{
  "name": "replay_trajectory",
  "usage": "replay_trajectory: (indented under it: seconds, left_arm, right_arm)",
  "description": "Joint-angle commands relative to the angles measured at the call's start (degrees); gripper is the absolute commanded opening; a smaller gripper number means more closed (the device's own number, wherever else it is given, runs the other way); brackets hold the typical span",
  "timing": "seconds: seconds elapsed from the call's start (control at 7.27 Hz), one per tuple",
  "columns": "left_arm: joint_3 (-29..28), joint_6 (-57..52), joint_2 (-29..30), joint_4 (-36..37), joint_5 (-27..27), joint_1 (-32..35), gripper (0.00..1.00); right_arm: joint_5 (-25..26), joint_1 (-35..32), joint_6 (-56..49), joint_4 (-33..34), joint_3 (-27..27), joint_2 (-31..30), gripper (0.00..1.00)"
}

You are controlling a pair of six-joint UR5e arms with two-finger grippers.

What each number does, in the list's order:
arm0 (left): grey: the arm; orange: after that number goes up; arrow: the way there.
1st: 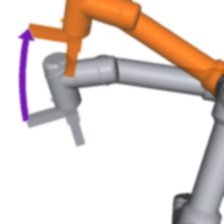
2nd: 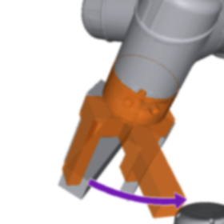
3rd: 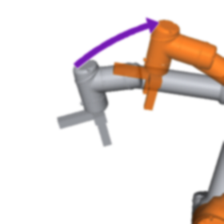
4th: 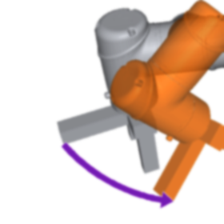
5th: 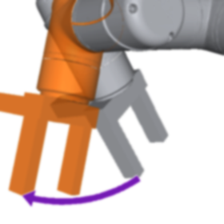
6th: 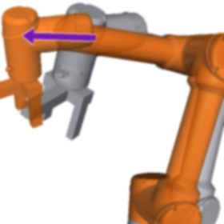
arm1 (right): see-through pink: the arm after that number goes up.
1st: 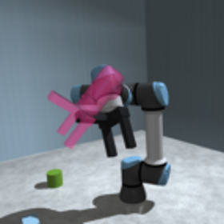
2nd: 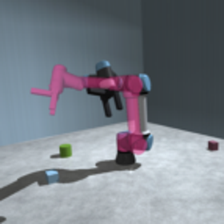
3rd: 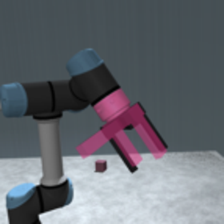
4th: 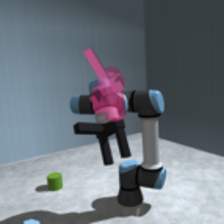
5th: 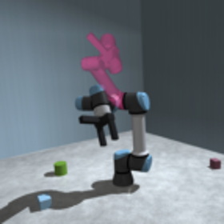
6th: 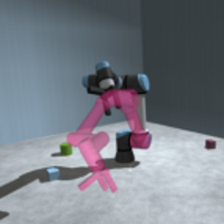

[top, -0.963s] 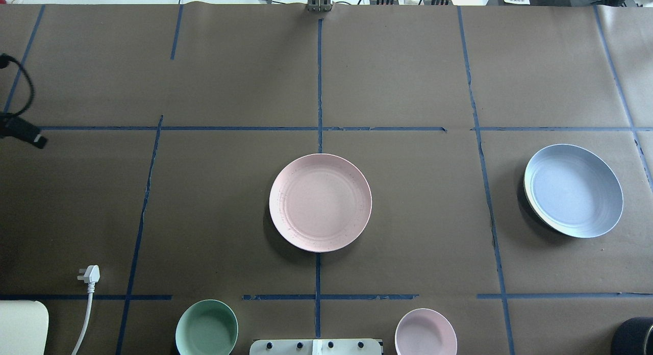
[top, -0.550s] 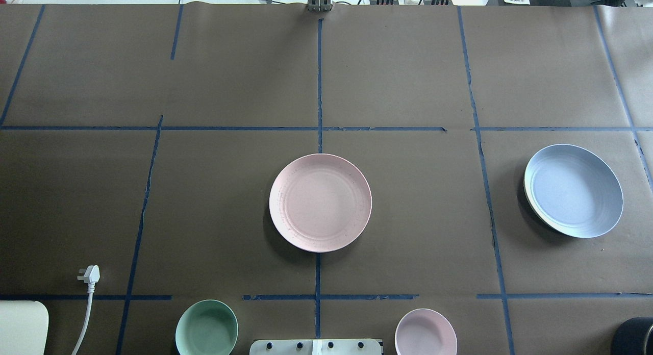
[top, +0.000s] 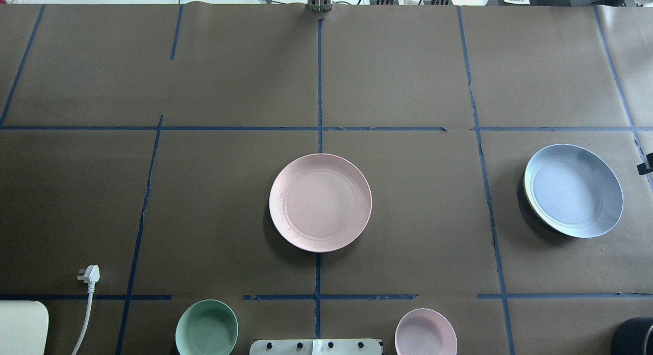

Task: Stack three plates with pink and blue
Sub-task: 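Move the right gripper to the rim of the light blue plate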

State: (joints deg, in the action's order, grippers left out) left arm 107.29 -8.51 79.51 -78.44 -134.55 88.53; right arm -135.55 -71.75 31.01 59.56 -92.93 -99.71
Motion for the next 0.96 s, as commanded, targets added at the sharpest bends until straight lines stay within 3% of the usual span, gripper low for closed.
replay_trajectory:
  seconds: [0.0, 0.14, 0.28, 0.41, 0.83]
  left_arm:
    - [0.2, -0.01, -0.06, 0.04, -0.01, 0.06, 1.0]
    - [0.2, -0.01, -0.06, 0.04, -0.01, 0.06, 1.0]
    - [0.2, -0.19, -0.06, -0.04, -0.01, 0.06, 1.0]
    - [0.11, -0.1, -0.14, -0.65, 0.08, 0.06, 1.0]
    - [0.11, -0.19, -0.32, -0.66, 0.08, 0.06, 1.0]
  right_arm:
    - [2.03, 5.39, 13.62, -22.6, 10.9, 0.56, 0.98]
    - [2.04, 6.09, 13.72, -22.82, 11.1, 0.57, 0.93]
    - [1.52, 6.36, 13.73, -23.0, 11.11, 0.57, 0.69]
    - [1.43, 6.71, 13.46, -22.91, 11.19, 0.57, 0.51]
    - [1.34, 8.3, 13.46, -23.0, 11.11, 0.48, 0.5]
